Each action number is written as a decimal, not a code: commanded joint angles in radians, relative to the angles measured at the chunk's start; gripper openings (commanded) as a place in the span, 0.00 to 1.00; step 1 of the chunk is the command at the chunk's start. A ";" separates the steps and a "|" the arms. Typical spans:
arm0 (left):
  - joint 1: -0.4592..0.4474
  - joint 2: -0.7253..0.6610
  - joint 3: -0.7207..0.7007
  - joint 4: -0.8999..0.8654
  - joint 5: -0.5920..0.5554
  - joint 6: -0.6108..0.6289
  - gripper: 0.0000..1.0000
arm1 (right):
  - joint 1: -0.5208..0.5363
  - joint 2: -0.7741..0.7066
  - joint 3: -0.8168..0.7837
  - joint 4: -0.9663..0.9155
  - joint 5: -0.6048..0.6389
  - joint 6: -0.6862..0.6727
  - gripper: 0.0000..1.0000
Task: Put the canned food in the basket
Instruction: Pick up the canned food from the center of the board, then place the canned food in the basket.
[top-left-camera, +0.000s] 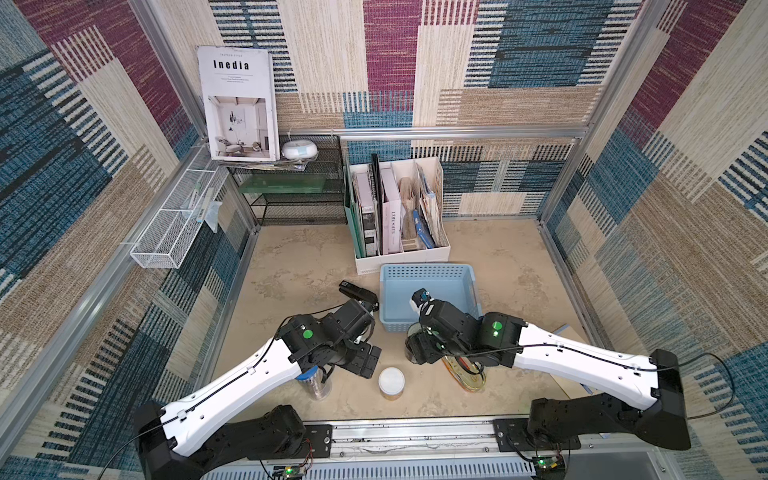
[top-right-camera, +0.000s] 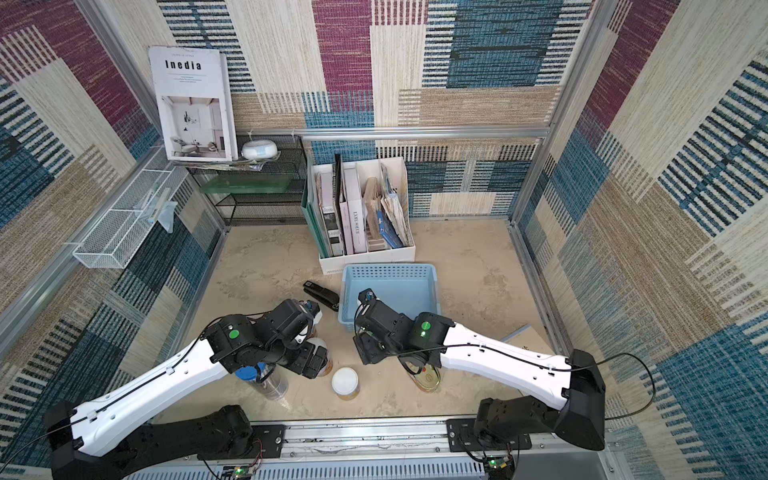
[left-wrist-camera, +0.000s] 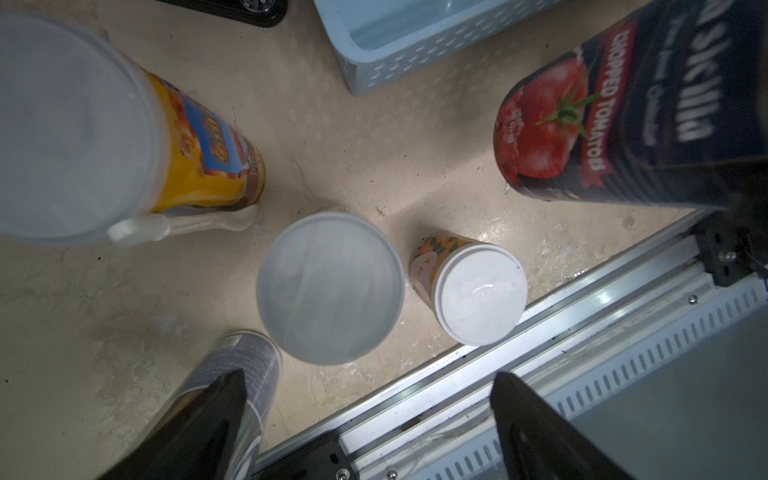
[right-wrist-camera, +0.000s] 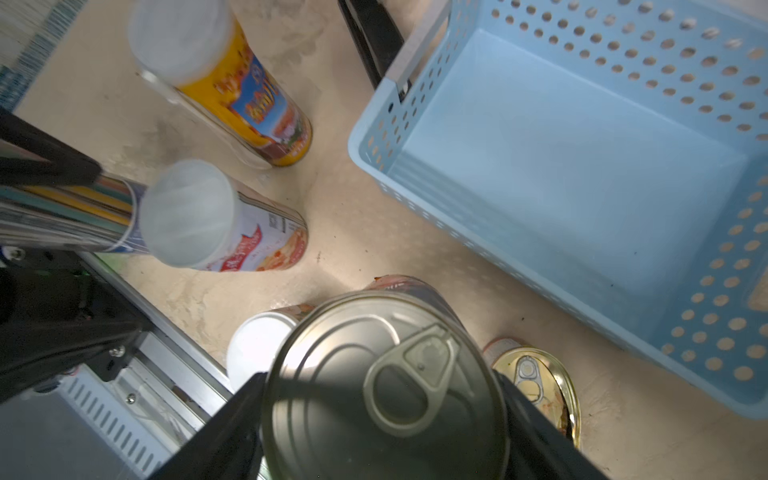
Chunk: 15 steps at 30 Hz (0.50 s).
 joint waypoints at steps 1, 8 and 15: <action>-0.003 0.015 -0.003 -0.008 0.001 -0.005 0.97 | 0.001 -0.030 0.052 0.017 0.034 -0.036 0.34; -0.003 0.061 -0.008 -0.007 -0.026 -0.016 0.99 | -0.067 -0.008 0.225 -0.072 0.089 -0.134 0.35; -0.003 0.113 -0.009 -0.007 -0.052 -0.026 0.99 | -0.274 0.046 0.303 -0.047 -0.005 -0.280 0.38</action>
